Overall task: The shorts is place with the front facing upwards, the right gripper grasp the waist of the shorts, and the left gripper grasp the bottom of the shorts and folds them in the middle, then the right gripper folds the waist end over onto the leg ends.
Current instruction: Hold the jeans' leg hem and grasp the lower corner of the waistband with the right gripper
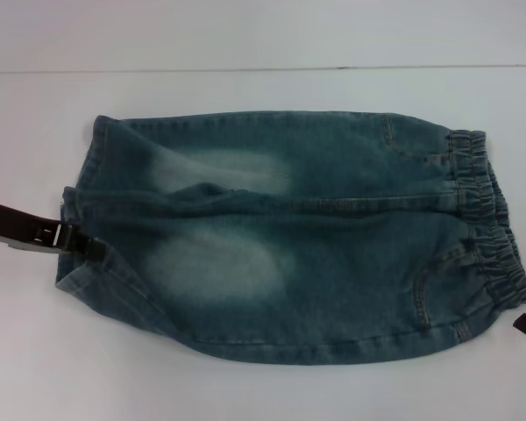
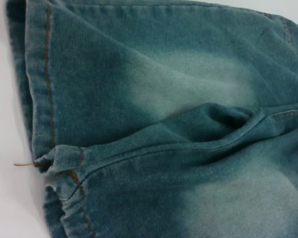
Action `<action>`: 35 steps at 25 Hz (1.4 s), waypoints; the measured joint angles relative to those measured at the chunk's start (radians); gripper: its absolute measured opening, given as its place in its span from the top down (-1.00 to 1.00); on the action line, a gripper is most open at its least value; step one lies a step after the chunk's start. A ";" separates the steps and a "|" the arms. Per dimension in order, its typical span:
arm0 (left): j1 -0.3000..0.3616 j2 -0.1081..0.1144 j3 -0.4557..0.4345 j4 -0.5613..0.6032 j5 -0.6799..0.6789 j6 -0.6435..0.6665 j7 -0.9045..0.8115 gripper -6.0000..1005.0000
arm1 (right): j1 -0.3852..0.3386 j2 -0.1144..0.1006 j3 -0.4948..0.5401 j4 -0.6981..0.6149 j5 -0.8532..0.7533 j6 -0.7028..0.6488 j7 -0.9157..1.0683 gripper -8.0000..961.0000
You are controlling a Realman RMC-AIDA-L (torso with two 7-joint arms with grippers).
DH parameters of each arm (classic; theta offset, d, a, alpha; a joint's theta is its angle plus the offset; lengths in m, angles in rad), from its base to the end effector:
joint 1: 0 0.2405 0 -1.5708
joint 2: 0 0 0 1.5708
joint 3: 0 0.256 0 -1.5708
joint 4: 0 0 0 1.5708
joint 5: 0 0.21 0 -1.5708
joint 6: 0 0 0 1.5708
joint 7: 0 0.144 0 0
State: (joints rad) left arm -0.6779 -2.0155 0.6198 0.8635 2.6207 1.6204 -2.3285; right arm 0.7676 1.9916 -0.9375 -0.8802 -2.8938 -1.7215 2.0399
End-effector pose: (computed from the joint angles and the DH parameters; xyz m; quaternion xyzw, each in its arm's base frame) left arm -0.2822 0.3566 0.0491 -0.8243 -0.5533 0.0078 0.1193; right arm 0.2721 0.3555 0.0487 -0.9018 0.3217 -0.2837 0.0526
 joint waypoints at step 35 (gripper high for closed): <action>-0.002 0.003 0.000 0.000 -0.001 -0.007 0.001 0.95 | -0.001 0.011 0.052 0.000 0.083 0.007 -0.074 -0.69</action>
State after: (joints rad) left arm -0.6797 -2.0130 0.6196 0.8636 2.6200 1.6135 -2.3275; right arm 0.7663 2.0028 -0.8859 -0.8801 -2.8105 -1.7141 1.9661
